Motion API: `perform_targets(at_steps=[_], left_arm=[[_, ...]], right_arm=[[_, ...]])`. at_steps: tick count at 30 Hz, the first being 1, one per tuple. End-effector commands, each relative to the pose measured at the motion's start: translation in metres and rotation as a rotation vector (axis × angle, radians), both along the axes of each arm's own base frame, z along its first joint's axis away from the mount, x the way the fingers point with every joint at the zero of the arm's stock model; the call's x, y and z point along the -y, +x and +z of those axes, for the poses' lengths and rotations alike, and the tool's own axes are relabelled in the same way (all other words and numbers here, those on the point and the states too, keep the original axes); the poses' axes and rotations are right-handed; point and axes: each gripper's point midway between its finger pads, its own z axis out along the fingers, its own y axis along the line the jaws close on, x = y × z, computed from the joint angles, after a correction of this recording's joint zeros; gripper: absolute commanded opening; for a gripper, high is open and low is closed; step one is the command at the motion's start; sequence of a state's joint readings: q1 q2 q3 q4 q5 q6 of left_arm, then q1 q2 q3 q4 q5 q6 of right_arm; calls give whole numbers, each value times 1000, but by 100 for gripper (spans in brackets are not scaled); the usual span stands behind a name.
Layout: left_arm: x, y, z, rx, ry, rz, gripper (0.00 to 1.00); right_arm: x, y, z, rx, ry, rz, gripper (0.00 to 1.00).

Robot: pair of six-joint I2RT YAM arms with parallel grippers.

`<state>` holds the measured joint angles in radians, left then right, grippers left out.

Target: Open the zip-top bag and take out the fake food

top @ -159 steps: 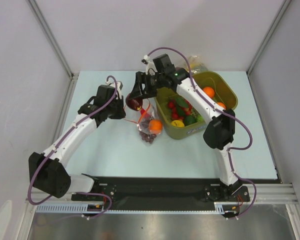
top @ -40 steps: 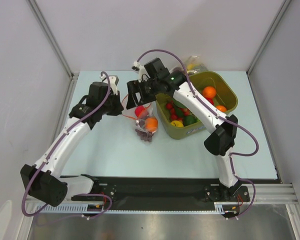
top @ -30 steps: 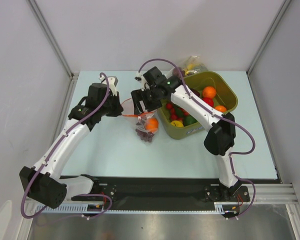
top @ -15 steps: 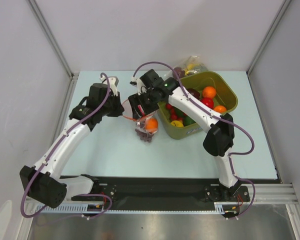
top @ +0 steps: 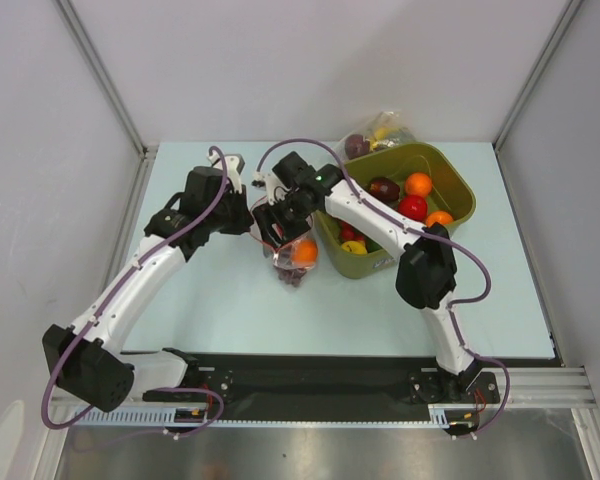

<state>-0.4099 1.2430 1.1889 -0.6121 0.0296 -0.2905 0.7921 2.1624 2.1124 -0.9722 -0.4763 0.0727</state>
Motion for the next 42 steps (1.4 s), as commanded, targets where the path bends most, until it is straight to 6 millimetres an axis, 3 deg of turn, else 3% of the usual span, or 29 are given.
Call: perform_targets(at_steps=[1,6,9,15,20,23,28,33,42], left_arm=[[5,9,28,72,-34,14,0],[2,7,32,88,-28,17,0],[1,6,28,81,-19,13,0],[2,8,20,76,-14,9,0],[3,11,18,79,-17,8,0],[5,12,16,77,-13,-1,0],[7,12,13,71,-9,-18,0],[5,11,14,73,4,-19,0],[4,7,15,68,6,-23,0]], right_arm=[[10,4,-34,9,-101,-16,72],[32,20,-47,85,-229,-109,73],[44,28,-44,148,-289,-152,74],[60,32,-34,245,-379,-210,77],[77,26,-41,241,-442,-253,79],[71,23,-34,247,-382,-251,80],[50,3,-53,133,-292,-175,80],[55,9,-66,167,-325,-191,80],[34,11,-83,171,-233,-207,80]])
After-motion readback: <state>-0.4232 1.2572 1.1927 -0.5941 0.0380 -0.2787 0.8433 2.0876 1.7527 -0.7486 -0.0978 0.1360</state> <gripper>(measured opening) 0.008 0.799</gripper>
